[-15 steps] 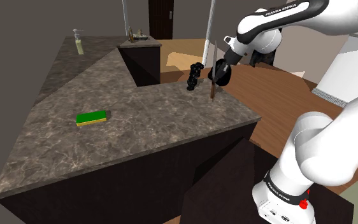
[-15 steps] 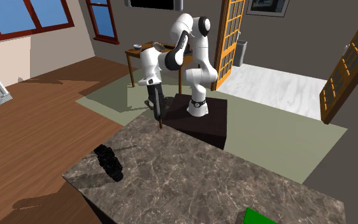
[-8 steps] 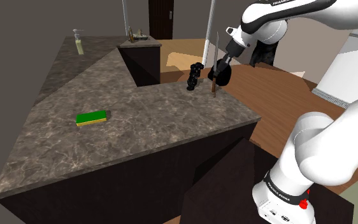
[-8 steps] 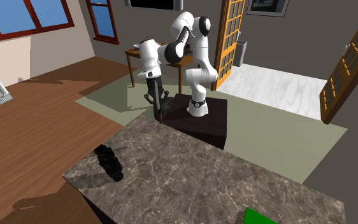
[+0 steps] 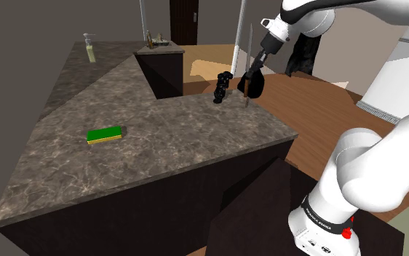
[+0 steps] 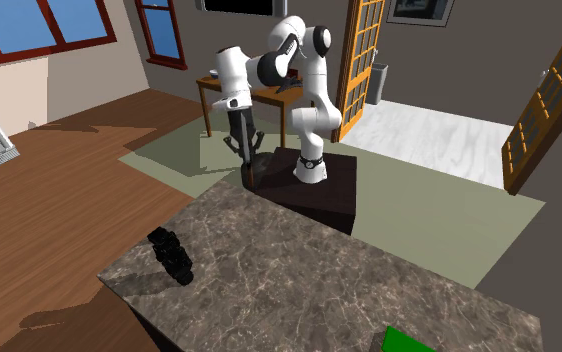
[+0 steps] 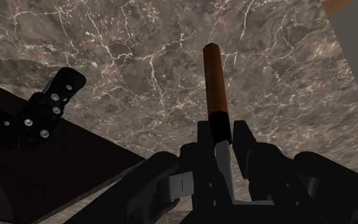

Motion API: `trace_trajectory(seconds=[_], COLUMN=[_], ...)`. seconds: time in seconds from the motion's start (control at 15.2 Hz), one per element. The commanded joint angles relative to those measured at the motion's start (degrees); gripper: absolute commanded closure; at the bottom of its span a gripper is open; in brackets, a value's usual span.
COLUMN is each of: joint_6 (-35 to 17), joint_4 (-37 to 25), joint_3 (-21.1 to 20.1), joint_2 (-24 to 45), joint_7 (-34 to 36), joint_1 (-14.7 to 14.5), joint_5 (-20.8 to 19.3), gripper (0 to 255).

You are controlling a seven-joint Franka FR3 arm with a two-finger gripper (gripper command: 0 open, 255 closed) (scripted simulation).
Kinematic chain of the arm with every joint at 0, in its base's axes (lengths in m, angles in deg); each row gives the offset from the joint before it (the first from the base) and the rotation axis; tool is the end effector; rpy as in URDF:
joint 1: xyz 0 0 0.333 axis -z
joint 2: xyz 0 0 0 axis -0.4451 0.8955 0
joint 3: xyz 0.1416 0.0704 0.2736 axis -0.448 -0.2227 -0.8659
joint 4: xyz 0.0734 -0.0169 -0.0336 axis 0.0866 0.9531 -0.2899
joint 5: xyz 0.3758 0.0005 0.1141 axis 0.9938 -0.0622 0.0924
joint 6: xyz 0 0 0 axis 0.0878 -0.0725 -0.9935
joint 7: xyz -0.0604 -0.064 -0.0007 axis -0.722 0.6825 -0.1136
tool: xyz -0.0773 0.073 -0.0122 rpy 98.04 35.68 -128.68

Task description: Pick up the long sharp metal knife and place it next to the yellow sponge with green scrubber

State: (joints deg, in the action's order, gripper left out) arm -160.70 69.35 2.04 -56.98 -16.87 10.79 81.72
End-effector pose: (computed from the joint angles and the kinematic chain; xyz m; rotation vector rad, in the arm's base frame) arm 0.4199 -0.1997 0.5377 -2.8374 -0.7514 -0.6067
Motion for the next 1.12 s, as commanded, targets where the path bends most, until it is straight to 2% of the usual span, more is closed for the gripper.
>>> trace_trajectory(seconds=[0.0,1.06], joint_6=[1.43,13.03], joint_4=[-1.34,-13.91], joint_3=[-0.37,-1.94], joint_2=[-0.13,0.63], joint_7=[0.53,3.53], joint_1=[0.01,-0.69], joint_5=[-0.11,-0.03], gripper=[255,255])
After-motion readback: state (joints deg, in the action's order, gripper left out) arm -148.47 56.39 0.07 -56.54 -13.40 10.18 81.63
